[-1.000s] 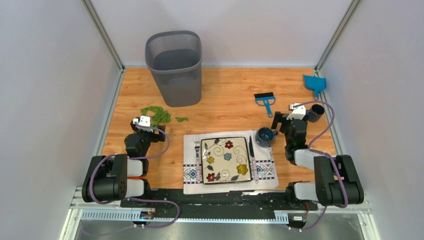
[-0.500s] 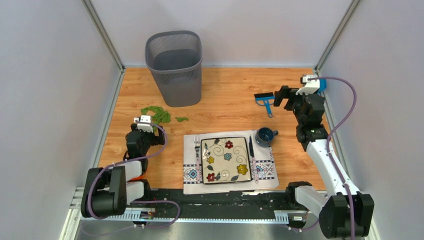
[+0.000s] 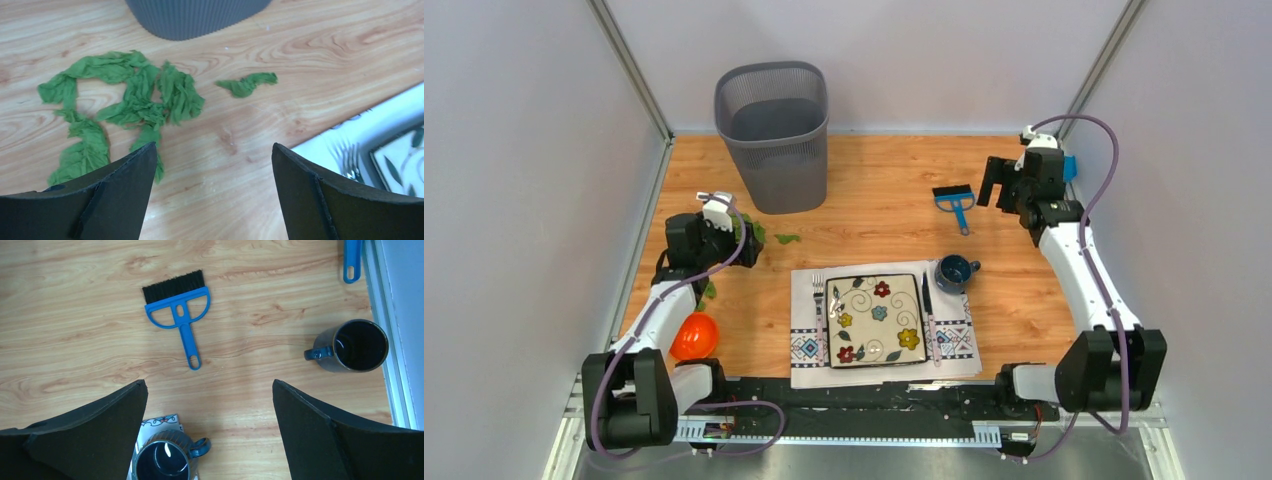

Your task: Sweep away the paper scraps from the table

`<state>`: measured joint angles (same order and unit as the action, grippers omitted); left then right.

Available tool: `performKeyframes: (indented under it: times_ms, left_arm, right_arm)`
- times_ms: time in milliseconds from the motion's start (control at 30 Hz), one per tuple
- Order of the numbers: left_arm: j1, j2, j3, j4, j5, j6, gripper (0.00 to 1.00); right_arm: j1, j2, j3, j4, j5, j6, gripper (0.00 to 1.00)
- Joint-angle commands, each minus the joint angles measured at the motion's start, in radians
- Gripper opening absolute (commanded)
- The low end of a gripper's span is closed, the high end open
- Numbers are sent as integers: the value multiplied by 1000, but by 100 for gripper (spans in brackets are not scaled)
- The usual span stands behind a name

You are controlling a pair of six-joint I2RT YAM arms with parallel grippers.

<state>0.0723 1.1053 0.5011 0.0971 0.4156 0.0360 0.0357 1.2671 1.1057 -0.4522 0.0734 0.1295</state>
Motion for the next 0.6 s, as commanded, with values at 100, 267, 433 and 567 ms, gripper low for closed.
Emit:
performKeyframes:
  times_ms: [100, 267, 433, 567]
  left_arm:
    - [0, 19, 129, -351, 137, 97, 91]
    - [-2, 48, 181, -405, 111, 113, 90]
    - [0, 120, 244, -424, 22, 116, 88]
    - [0, 163, 309, -445, 8, 101, 87]
  right_arm:
    - [-8, 182, 256, -173, -20, -45, 100]
    - [0, 334, 350, -218, -139, -27, 100]
    - [62, 428, 423, -212, -161, -34, 100]
    - [128, 500, 502, -236, -130, -82, 100]
